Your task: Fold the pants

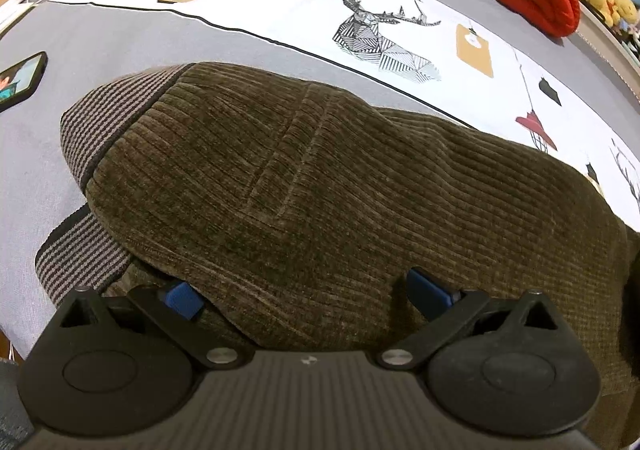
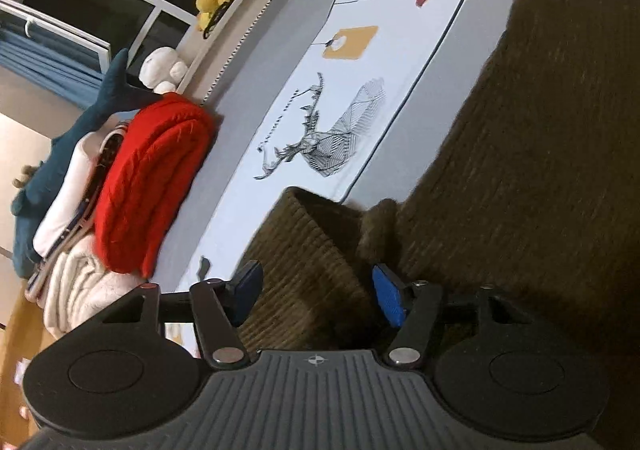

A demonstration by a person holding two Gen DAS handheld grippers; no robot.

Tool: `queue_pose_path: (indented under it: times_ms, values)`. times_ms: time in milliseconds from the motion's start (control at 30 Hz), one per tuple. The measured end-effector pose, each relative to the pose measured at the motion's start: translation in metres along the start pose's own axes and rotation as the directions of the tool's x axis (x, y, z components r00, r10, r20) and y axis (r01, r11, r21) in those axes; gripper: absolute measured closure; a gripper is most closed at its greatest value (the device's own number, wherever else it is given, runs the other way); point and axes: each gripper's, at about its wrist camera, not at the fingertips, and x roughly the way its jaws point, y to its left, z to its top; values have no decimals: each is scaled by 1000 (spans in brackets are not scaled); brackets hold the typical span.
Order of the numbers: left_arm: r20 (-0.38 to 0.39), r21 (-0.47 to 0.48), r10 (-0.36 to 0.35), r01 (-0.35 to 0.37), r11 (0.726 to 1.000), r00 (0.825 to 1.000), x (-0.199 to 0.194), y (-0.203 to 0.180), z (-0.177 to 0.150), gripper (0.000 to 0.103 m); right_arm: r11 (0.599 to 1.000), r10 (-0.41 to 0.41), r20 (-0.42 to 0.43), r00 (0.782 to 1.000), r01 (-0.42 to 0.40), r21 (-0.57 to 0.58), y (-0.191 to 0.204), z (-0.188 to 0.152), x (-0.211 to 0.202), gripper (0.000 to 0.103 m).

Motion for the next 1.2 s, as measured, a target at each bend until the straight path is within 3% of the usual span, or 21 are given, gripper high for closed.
queue_pose_path:
  times_ms: [200, 367, 433, 467, 500, 533, 567, 633, 667, 733, 867, 967, 1033, 1067, 1100, 1133, 1200]
  values:
    - [-11, -7, -15, 15, 1000, 1000, -2, 2, 0, 0, 999, -26, -89, 996, 22, -38, 14, -18, 3, 42]
    - [-23, -58, -59, 58, 997, 998, -9, 11, -1, 0, 992, -128, -54, 990, 127, -26, 4, -23, -8, 34]
    - [-18, -81, -67, 65, 995, 998, -8, 14, 0, 0, 991, -130, -33, 991, 130, -9, -2, -23, -7, 32]
    - [-15, -94, -69, 67, 993, 998, -8, 15, 1, 0, 995, -104, -38, 994, 103, -13, -3, -21, -4, 37]
    - [-15, -107, -71, 69, 992, 997, -8, 16, 3, 0, 997, -81, -40, 996, 80, -23, -2, -20, -1, 69]
    - [-19, -127, -73, 70, 989, 997, -9, 18, 6, 7, 996, -79, -30, 996, 77, -40, 1, -18, 0, 92]
    - [-2, -159, -74, 73, 985, 997, -15, 21, 8, 35, 993, -98, 13, 995, 99, -58, 7, -15, -3, 97]
    - [24, -190, -22, 27, 981, 999, -27, 27, 14, 69, 992, -77, 129, 989, 89, -89, 25, -7, -18, 98]
    - [28, -203, -29, 35, 979, 999, -31, 31, 17, 79, 994, -40, 182, 982, 58, -94, 35, 2, -30, 98]
    - [32, -227, -42, 48, 973, 999, -39, 39, 20, 89, 996, 11, 270, 963, 14, -91, 54, 22, -58, 99]
    - [34, -208, -65, 70, 976, 997, -60, 46, 22, 91, 987, 26, 451, 892, 48, -152, 78, 74, -135, 99]
    - [55, -188, -91, 100, 977, 994, -81, 55, 19, 92, 980, -9, 567, 823, 121, -160, 56, 106, -193, 103]
    - [64, -185, -99, 109, 977, 993, -89, 66, 16, 92, 972, -84, 622, 778, 203, -122, 25, 120, -219, 103]
    - [56, -192, -104, 113, 975, 993, -87, 69, 15, 92, 964, -135, 627, 767, 248, -96, 6, 125, -225, 103]
    - [37, -187, -108, 113, 976, 993, -79, 71, 13, 91, 955, -194, 610, 768, 291, -63, -18, 128, -225, 103]
    - [12, -172, -102, 103, 980, 995, -71, 72, 11, 91, 953, -226, 580, 783, 300, -34, -41, 128, -223, 103]
    - [-27, -170, -87, 81, 982, 996, -53, 73, 5, 89, 967, -239, 479, 844, 252, 40, -87, 118, -211, 99]
